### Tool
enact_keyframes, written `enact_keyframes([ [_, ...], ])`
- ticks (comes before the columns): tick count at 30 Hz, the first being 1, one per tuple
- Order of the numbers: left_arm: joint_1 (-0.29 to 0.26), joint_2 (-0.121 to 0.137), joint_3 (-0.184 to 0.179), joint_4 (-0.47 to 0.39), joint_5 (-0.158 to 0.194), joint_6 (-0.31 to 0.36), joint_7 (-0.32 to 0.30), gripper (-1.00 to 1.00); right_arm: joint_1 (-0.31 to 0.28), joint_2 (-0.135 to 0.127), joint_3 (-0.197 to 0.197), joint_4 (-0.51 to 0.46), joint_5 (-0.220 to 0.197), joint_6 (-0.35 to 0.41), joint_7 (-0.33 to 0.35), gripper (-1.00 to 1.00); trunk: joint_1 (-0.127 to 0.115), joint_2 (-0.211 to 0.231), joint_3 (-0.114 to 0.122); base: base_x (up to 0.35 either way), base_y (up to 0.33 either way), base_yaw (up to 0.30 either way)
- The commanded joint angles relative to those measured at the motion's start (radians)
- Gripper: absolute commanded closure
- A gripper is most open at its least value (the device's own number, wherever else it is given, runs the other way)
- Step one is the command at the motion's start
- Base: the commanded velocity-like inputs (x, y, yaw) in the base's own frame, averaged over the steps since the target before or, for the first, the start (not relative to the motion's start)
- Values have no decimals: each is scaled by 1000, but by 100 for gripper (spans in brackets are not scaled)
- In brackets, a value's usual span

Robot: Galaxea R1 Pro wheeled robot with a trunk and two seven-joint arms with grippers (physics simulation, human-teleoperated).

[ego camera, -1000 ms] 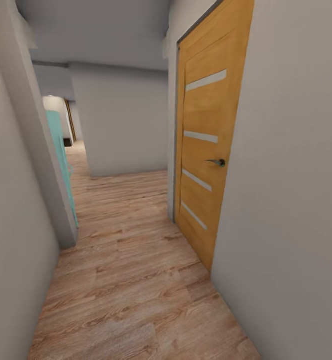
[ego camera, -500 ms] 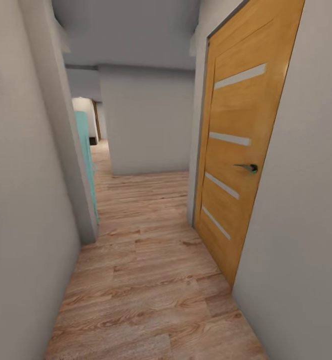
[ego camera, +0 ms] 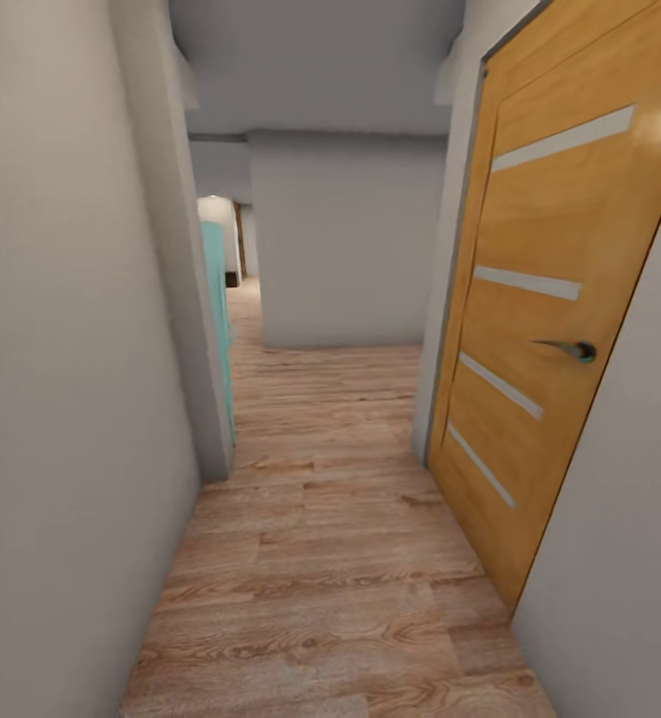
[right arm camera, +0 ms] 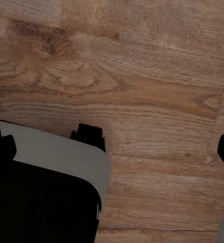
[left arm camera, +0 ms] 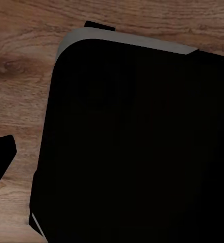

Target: Move the two storage containers from the living room to the garage. In the garage, place one container on the floor and stack the other container on top of it (either order is fine).

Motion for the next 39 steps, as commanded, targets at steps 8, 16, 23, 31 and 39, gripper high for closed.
enact_keyframes([
  [8,0,1,1,0,7,-2,0,-100,-1,0,9,3,-10,-5,1,-100,0,0,-1,177,0,269],
  [16,0,-1,2,0,6,-2,0,-100,-1,2,9,3,-17,-7,1,-100,0,0,-1,206,0,73],
  [23,0,-2,1,1,8,-1,0,-100,-1,4,9,3,-22,-7,1,-100,0,0,-1,308,0,3],
  [31,0,-3,0,1,8,0,0,-100,-1,4,9,3,-23,-7,1,-100,0,0,-1,317,0,0],
  [39,0,-3,-1,1,8,0,0,-100,-1,4,9,3,-23,-7,1,-100,0,0,-1,317,0,0],
])
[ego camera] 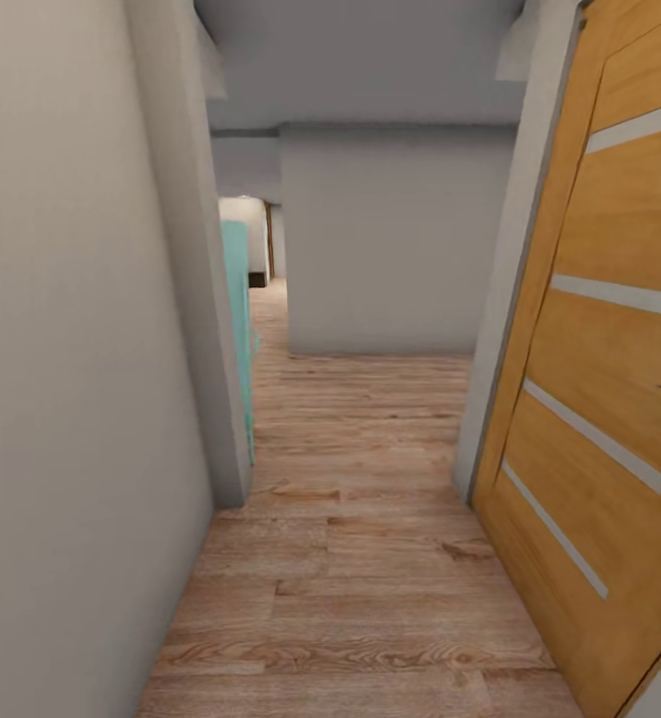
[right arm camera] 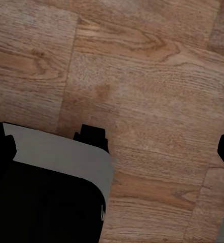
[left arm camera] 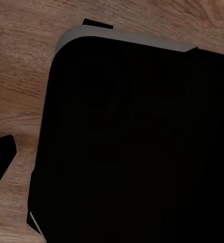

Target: Move the two storage containers from the living room to the garage. In the garage, place one container on the floor and stack the other container on top of it (either order is fine).

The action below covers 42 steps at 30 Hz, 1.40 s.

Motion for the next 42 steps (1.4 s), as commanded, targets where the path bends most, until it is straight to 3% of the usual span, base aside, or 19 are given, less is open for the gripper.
enact_keyframes([
  [1,0,0,0,0,6,-2,0,-100,-1,0,9,3,-10,-6,-1,-100,1,0,-1,317,0,0],
  [13,0,1,0,0,6,-2,0,-100,-1,-4,7,3,-9,-6,-1,-100,1,0,-1,317,-21,0],
  [42,0,3,1,0,7,4,0,-100,-1,-5,7,3,-6,-6,-1,-100,1,0,-1,306,-137,0],
])
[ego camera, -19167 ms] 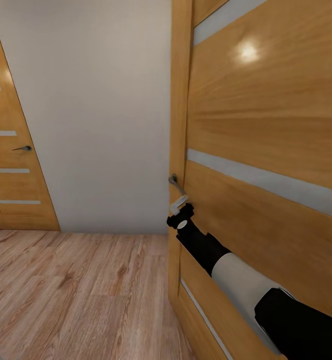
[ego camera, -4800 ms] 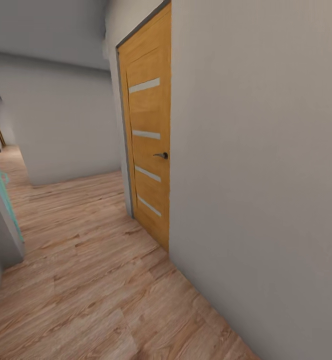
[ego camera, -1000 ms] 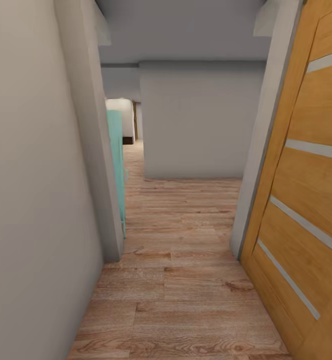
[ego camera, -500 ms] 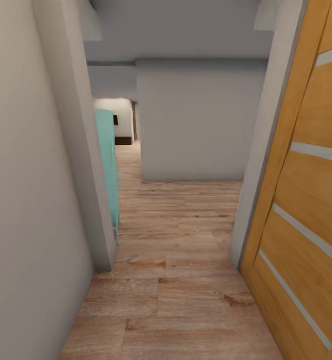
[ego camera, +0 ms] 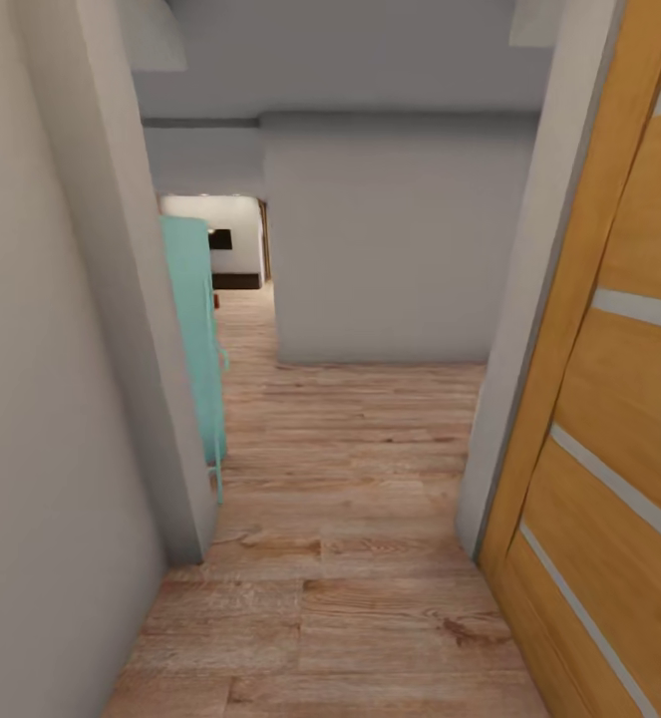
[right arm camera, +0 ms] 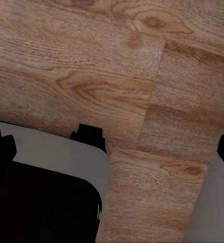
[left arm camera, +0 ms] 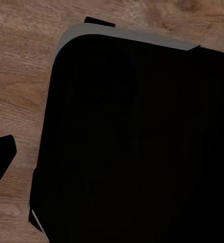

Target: Move the two storage containers from the living room to the garage. In the garage, place one container on the floor and stack the other container on top of it (either order is fine).

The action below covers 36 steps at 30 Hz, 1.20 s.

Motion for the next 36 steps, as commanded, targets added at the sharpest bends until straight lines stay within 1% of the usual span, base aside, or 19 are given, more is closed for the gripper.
enact_keyframes([
  [1,0,0,0,0,6,-2,0,-100,-1,1,9,3,-10,-6,0,-100,1,0,-1,317,-81,0],
  [11,0,0,0,0,6,-2,0,-100,-1,1,9,3,-7,-9,0,-100,1,0,-1,317,-74,0],
  [26,0,0,0,0,6,-1,0,-100,-1,2,9,3,-5,-22,0,-100,1,0,-1,320,-4,0],
  [36,0,0,0,1,7,1,0,-100,-1,1,7,3,-13,-21,-2,-100,1,0,-1,321,0,0],
])
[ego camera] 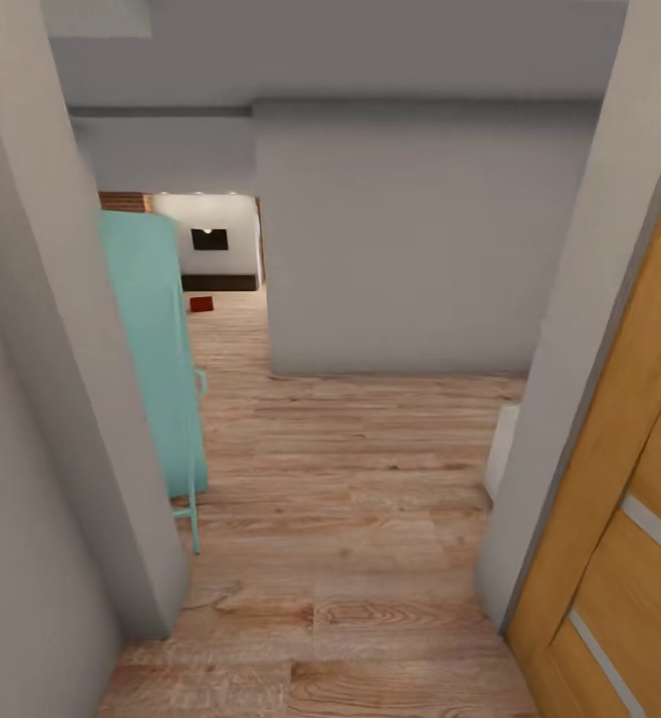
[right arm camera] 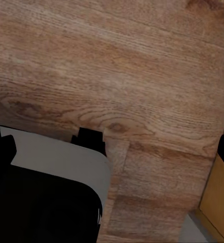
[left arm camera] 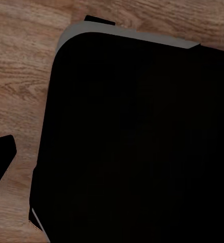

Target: Move the two storage containers from the living room to the garage. In the garage, place one container on the floor and stack the other container on top of it (either order is fine).

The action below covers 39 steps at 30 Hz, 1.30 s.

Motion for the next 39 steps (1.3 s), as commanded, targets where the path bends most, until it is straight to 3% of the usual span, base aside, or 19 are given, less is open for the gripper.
enact_keyframes([
  [1,0,0,0,0,6,-2,0,-100,-1,1,8,3,-11,-6,0,-100,1,0,-1,321,0,0],
  [39,0,0,0,0,6,-8,0,-100,-1,4,1,1,-8,-10,-5,-100,1,0,-1,321,0,0],
])
